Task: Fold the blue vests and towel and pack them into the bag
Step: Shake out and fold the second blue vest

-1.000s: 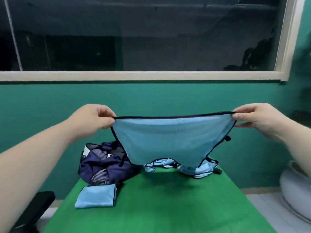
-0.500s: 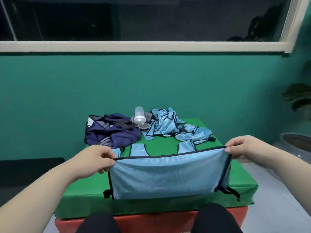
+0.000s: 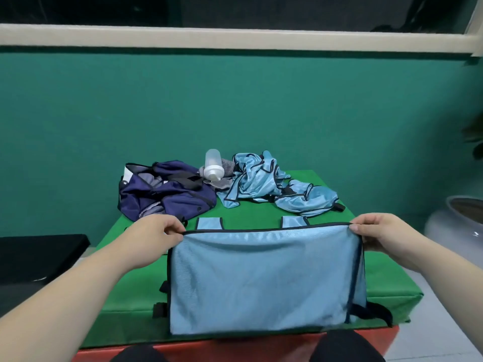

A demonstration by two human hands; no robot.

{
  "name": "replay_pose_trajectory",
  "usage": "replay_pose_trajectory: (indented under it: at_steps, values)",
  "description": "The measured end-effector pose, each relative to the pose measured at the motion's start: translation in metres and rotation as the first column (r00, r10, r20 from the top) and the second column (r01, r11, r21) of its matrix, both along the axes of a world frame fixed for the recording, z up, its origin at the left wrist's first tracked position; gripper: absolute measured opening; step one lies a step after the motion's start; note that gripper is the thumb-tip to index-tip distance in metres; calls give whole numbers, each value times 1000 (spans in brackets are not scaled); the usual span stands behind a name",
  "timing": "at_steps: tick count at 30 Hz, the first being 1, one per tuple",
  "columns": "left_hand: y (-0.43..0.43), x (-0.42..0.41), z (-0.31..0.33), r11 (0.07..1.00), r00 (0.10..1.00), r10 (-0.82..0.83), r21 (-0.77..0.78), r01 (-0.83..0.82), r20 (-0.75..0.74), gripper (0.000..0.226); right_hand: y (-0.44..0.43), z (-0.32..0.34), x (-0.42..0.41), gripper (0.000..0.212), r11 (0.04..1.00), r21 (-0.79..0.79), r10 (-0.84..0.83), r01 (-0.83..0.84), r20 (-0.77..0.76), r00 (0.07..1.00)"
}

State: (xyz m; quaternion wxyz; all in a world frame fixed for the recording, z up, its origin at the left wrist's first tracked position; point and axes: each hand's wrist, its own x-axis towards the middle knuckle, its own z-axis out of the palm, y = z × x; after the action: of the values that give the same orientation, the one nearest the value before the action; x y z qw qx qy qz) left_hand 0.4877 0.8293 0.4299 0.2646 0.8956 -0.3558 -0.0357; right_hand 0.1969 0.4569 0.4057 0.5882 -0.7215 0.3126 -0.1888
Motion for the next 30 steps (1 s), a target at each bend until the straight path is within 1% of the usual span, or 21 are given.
replay_pose_trajectory:
  at_steps: [2, 3, 5, 9, 13, 16, 18, 21, 25, 28, 30]
  values:
    - [-14, 16, -10, 1000, 1000, 17, 7, -17, 9, 8, -8, -6, 18, 15, 999, 6, -35, 35, 7, 999]
    - [-22, 24, -15, 1000, 1000, 24, 2, -24, 0, 8, -16, -11, 28, 6, 998, -18, -54, 54, -2, 999]
    - [-37, 43, -27, 999, 999, 41, -14, -41, -12, 10, -30, -20, 49, 6, 995, -56, -86, 84, -26, 996]
    - [-72, 84, -49, 997, 997, 71, -15, -71, 31, 14, -56, -41, 93, 5, 980, -122, -166, 160, -46, 985]
    - [-110, 122, -68, 995, 994, 102, -21, -101, 46, 12, -80, -61, 136, 7, 931, -275, -268, 239, -71, 961]
    - [-136, 146, -84, 993, 992, 119, -14, -119, 41, 12, -94, -74, 161, 7, 903, -342, -305, 259, -89, 948]
    - [-150, 160, -98, 992, 992, 124, 14, -125, 32, 10, -103, -84, 175, 8, 891, -386, -309, 240, -126, 943]
    - [-166, 177, -120, 991, 993, 115, 65, -117, 30, 10, -116, -99, 190, 9, 862, -479, -304, 166, -226, 925]
    - [-178, 191, -144, 988, 990, 128, 82, -132, 60, 10, -131, -116, 202, 8, 835, -539, -316, 111, -304, 899]
    - [-181, 195, -157, 984, 986, 114, 124, -130, 125, 4, -135, -126, 207, 8, 823, -565, -303, 54, -356, 884]
    - [-182, 193, -161, 978, 972, 94, 164, -131, 216, 12, -137, -131, 207, 9, 812, -583, -308, 33, -381, 872]
